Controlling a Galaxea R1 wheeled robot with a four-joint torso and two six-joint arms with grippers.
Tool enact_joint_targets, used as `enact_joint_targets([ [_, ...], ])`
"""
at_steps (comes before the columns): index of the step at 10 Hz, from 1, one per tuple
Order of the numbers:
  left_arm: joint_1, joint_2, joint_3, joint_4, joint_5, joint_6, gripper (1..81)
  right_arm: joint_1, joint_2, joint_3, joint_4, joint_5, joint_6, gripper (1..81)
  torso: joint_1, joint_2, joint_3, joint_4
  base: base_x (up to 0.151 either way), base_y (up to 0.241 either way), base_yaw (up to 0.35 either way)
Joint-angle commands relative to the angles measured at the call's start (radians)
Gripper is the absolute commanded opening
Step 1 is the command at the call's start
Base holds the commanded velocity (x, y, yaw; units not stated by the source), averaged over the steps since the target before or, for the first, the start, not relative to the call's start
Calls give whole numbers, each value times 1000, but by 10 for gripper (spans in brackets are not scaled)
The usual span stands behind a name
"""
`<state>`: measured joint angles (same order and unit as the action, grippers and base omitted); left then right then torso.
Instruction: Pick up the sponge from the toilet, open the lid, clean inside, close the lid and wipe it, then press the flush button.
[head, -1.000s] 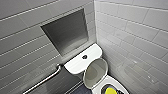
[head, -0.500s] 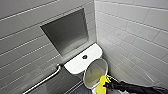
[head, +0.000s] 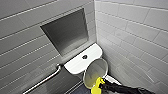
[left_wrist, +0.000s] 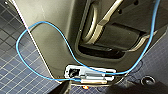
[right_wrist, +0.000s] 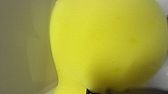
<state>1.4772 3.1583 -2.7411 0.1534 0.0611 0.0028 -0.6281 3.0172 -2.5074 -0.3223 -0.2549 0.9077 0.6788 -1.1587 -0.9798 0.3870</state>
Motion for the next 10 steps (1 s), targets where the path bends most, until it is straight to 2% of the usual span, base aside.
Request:
enact_joint_targets([
  [1, 27, -7, 0, -11, 95, 3, 811, 51, 136, -172, 14, 8, 139, 10, 0, 0, 0, 0, 0, 0, 0],
  [5, 35, -7, 0, -11, 102, 3, 811, -54, 127, -191, 6, 137, 132, 10, 0, 0, 0, 0, 0, 0, 0],
  [7, 35, -7, 0, -11, 100, 3, 811, -98, 122, -185, -15, 140, 120, 10, 0, 0, 0, 0, 0, 0, 0],
  [8, 35, -7, 0, -11, 97, 3, 811, -117, 116, -185, -67, 158, 111, 10, 0, 0, 0, 0, 0, 0, 0],
  [9, 35, -7, 0, -11, 97, 3, 811, -131, 101, -175, -102, 208, 109, 10, 0, 0, 0, 0, 0, 0, 0],
  [10, 35, -7, 0, -11, 95, 3, 811, -138, 59, -115, -127, 247, 109, 10, 0, 0, 0, 0, 0, 0, 0],
])
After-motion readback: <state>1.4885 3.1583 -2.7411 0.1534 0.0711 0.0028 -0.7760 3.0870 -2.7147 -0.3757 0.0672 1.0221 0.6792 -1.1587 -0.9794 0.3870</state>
